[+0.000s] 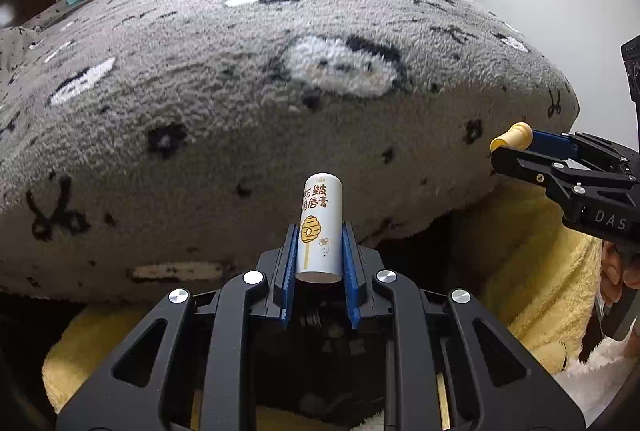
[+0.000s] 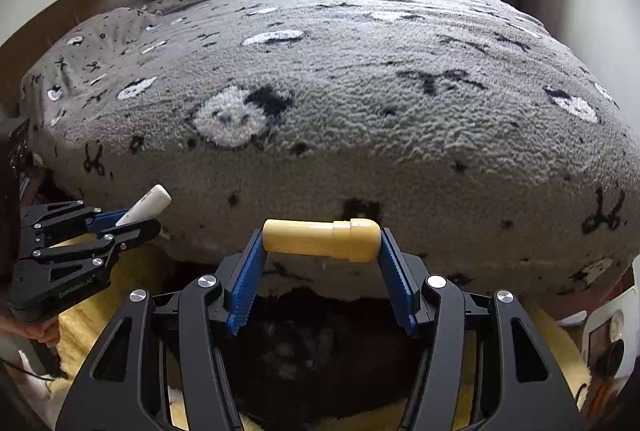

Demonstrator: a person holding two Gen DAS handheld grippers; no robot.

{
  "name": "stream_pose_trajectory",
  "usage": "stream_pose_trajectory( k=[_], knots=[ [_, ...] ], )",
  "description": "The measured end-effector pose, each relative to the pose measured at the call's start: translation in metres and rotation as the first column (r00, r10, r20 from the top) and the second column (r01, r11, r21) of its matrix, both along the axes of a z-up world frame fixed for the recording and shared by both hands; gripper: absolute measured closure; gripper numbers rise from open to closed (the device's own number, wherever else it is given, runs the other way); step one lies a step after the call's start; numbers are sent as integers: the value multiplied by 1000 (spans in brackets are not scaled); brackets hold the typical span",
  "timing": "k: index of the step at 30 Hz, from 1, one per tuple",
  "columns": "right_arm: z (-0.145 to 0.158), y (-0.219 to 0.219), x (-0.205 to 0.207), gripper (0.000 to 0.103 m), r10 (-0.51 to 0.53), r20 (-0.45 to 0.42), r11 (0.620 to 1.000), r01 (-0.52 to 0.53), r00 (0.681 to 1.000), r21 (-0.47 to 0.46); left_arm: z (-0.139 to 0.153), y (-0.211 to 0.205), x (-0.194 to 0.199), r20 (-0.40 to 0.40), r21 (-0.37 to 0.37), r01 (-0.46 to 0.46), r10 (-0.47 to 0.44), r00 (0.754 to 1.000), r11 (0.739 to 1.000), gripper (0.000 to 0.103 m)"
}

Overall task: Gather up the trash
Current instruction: 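Carry the yellow cap and white tube down past the bed edge toward the bin, then open both tools to drop the tube and cap into the bin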

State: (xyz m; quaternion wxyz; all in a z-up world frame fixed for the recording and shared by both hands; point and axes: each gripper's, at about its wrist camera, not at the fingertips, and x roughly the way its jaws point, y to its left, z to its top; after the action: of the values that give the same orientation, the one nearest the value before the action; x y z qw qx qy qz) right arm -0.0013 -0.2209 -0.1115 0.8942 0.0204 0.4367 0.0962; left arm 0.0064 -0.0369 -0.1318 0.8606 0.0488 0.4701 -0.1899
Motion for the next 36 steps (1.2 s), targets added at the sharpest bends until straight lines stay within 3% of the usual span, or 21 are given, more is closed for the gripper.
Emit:
stream_pose_trajectory(
  k=[11, 23, 28, 36],
  knots=[
    [-52, 14, -7, 46, 30, -159, 1000, -29, 987, 7, -64, 4, -8, -185, 6, 24, -22, 983, 1000, 84],
    [-112, 30, -1, 46, 71, -362, 997, -61, 929, 40, -123, -4, -11, -390, 7, 89, -80, 917, 996, 84],
    [-127, 36, 1, 46, 75, -414, 997, -60, 907, 50, -134, -7, -13, -430, 10, 105, -91, 898, 994, 83],
    [-134, 23, 2, 45, 64, -441, 996, -28, 895, 86, -145, -21, -9, -448, 19, 119, -98, 889, 993, 81]
  ],
)
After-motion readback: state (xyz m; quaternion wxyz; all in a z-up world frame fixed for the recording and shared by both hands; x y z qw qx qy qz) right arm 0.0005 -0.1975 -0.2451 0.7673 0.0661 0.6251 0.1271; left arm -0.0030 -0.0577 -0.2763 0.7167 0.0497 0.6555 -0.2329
